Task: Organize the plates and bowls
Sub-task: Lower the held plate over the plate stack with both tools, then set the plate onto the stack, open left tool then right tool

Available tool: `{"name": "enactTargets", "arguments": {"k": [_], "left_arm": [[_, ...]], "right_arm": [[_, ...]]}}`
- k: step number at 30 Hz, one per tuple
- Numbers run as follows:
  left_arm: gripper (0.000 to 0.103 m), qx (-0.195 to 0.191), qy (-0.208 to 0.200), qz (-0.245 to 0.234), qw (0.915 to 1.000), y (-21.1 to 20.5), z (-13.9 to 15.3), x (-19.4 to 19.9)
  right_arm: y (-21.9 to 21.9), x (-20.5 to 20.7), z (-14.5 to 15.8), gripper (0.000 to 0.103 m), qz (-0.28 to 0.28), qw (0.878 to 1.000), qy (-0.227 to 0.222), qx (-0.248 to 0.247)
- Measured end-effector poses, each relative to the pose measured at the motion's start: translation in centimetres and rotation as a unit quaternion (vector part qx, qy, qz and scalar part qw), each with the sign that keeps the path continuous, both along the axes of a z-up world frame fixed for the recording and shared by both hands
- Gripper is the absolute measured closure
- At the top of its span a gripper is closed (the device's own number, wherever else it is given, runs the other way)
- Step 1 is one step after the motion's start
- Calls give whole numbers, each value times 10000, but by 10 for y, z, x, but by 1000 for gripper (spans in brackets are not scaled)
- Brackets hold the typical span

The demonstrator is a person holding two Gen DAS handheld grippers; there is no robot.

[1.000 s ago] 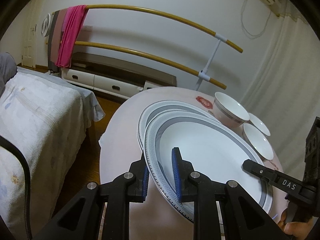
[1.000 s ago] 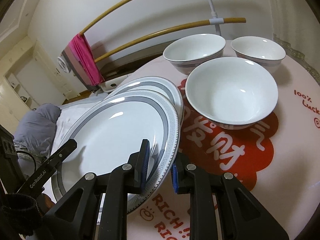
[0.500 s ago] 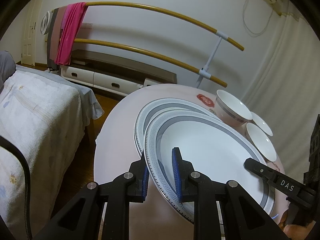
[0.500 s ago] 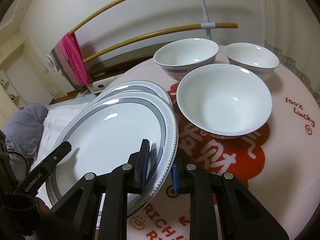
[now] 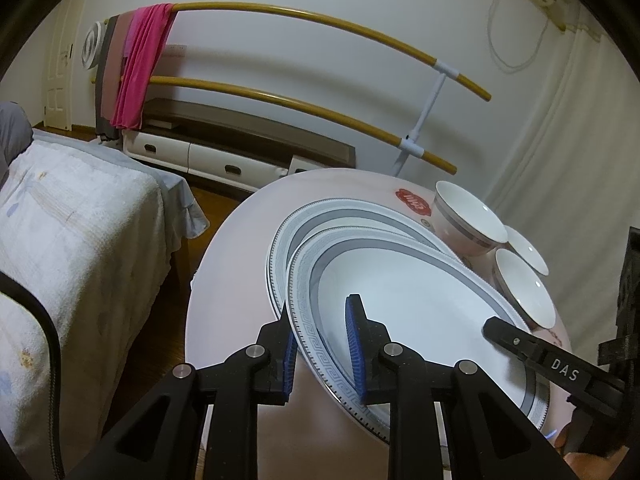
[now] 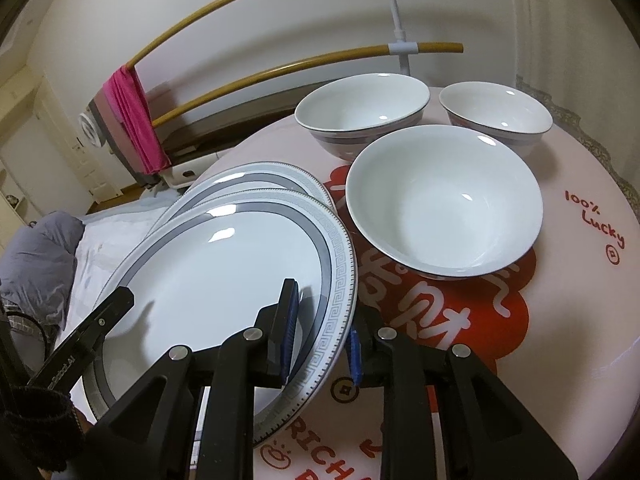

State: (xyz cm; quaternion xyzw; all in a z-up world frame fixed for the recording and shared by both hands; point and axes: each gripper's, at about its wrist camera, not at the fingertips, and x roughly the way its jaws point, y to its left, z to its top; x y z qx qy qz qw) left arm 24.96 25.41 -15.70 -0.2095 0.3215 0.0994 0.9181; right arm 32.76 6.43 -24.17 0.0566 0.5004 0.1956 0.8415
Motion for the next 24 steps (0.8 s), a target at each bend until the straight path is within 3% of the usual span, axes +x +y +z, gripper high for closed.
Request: {"name": "enactTargets", "arguments": {"k": [24], "left_arm": [[83,260,72,-38,9996,1,1,6]], "right_arm": [[1,6,-17,72,-133,9995,-29,272]]}}
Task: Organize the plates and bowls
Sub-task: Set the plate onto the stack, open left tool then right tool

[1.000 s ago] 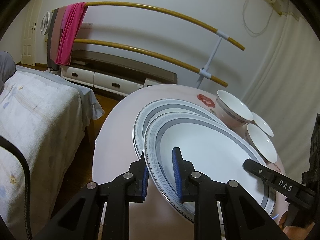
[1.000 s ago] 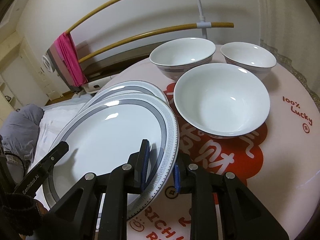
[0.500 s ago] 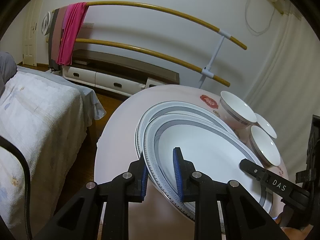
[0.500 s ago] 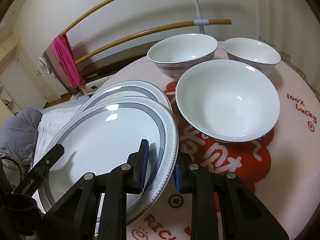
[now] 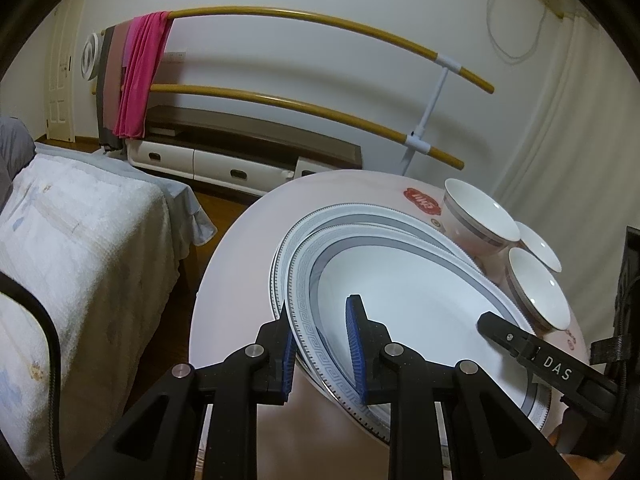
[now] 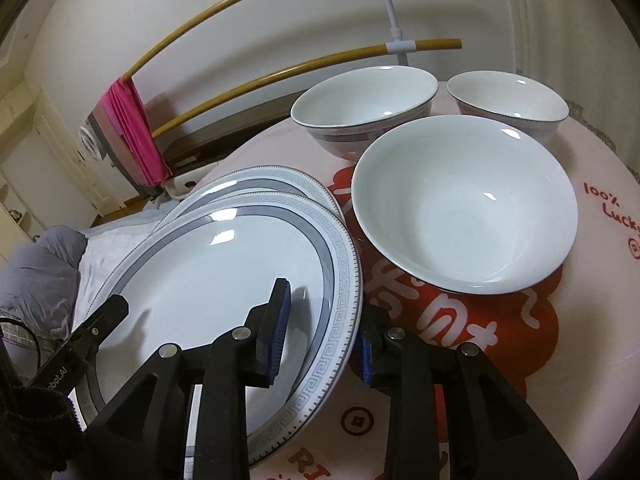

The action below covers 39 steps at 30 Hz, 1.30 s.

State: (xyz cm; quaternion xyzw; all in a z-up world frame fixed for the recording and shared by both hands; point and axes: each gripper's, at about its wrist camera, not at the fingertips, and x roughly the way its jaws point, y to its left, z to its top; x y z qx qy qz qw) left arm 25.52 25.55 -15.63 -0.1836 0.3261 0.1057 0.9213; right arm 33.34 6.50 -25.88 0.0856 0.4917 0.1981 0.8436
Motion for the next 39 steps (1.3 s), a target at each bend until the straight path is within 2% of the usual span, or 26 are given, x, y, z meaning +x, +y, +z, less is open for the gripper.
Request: {"name": "enactTargets", "arguments": {"k": [9,13,17,28,39], "left_arm": [[82,129,62,14,9999,-2,3,0],[82,213,84,17,9997,-2,4,-1],[82,303,115,18,9995,-2,4,3],[82,514,149,12,9986,1,1,11],[81,656,74,65,9978,-3,-5,17]], "right_arm": [[-9,-5,1,72,-51,9994,198,286],[-13,0,-4,66,-109,9985,297,456],[-14,3,-7,66,-95,9977,337,589],[-13,5,-17,73,118,9957,267,874],[-15,3,-24,75,191,9926,326,1153]]}}
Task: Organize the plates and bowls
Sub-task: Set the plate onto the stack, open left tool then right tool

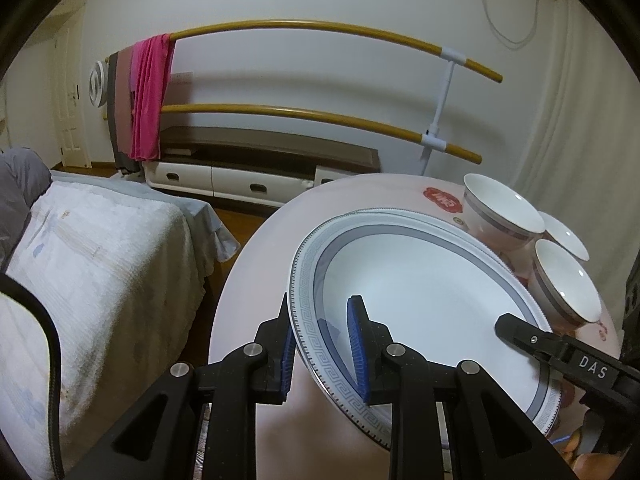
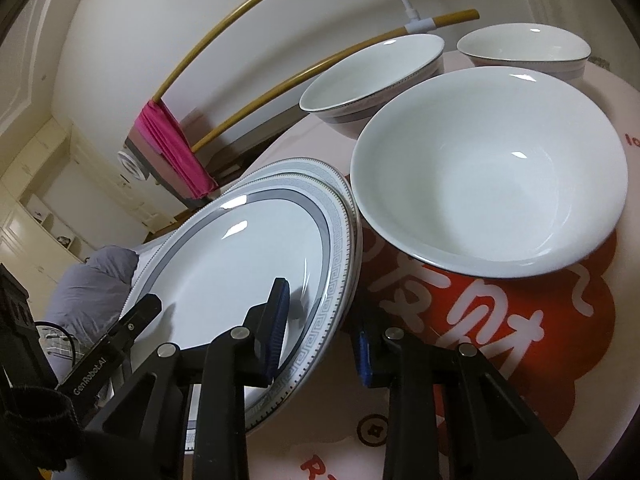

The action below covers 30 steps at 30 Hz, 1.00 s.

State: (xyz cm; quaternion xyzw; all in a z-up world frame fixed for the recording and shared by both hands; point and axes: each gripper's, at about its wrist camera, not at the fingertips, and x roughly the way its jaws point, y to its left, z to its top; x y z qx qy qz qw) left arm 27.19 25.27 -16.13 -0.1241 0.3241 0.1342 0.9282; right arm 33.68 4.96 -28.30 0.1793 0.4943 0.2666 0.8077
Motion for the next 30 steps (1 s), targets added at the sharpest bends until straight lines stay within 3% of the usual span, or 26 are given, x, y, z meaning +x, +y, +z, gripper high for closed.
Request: {"name": "enactTargets", "arguments": {"k": [30], "left_arm": [[70,-30,81,89,9999,4,-15,12]], "right_arm": [[-2,0,1,74,-61,10000,42,43]]}}
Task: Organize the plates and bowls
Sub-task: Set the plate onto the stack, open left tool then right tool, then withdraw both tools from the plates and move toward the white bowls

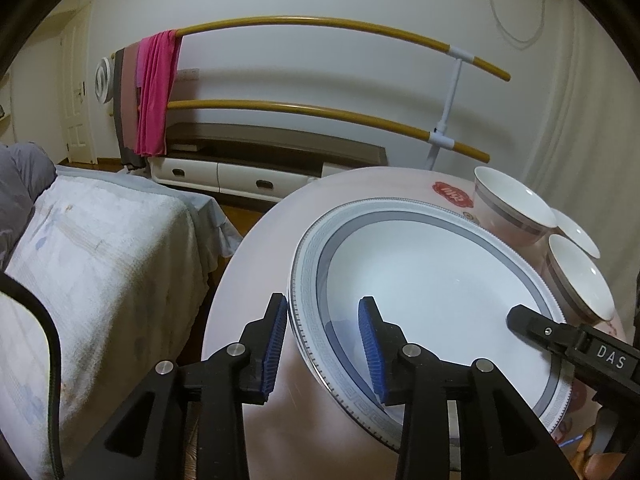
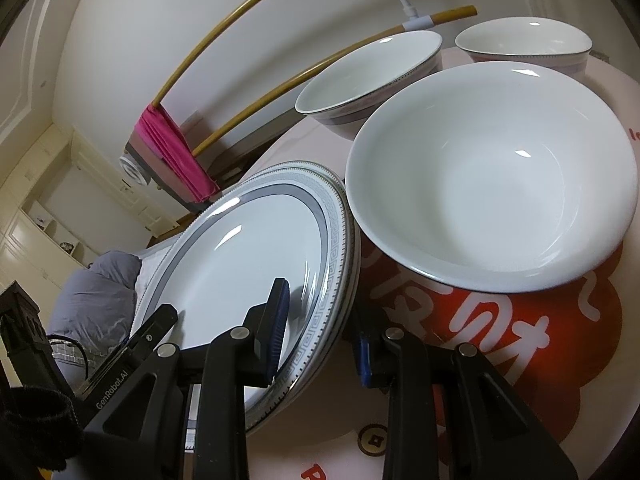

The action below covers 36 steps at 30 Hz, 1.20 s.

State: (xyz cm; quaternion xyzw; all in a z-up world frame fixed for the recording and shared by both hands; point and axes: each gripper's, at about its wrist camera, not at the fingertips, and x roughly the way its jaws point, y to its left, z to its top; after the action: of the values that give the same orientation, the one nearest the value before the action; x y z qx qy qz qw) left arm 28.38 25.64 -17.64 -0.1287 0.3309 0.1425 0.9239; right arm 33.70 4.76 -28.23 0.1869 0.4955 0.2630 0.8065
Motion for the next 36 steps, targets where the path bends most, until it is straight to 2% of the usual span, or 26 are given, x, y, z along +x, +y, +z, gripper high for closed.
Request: {"name": "enactTargets", "arguments": {"k": [12,16,17,18,21,24,27,36], "left_arm": [[69,18,66,30,10000,-1,1,3],[60,3,157,47,9999,-2,2,4],[54,36,173,82,9998,-3,4,3],[52,38,158,93,9998,-3,5,2],[48,58,137,133,9998,-7,13,-3],[44,120,94,122,9998,-14,22,-11],[37,154,12,34,9999,-27,32,-20],[27,347,-314,-229,9986,-66,66,-63]], "right_arm": [[9,2,3,75,46,9999,19,-119],[11,3,3,73,65,9998,24,-161],[12,2,5,73,76,9998,5,-192],[12,0,7,70,75,9997,-33,-233],[10,-5,12,52,76,9996,-77,-262],[7,-11,20,49,96,9994,-159,-304],[5,-20,32,38,119,9986,-294,-419],[-19,-53,68,31,154,9964,-675,-481]]}}
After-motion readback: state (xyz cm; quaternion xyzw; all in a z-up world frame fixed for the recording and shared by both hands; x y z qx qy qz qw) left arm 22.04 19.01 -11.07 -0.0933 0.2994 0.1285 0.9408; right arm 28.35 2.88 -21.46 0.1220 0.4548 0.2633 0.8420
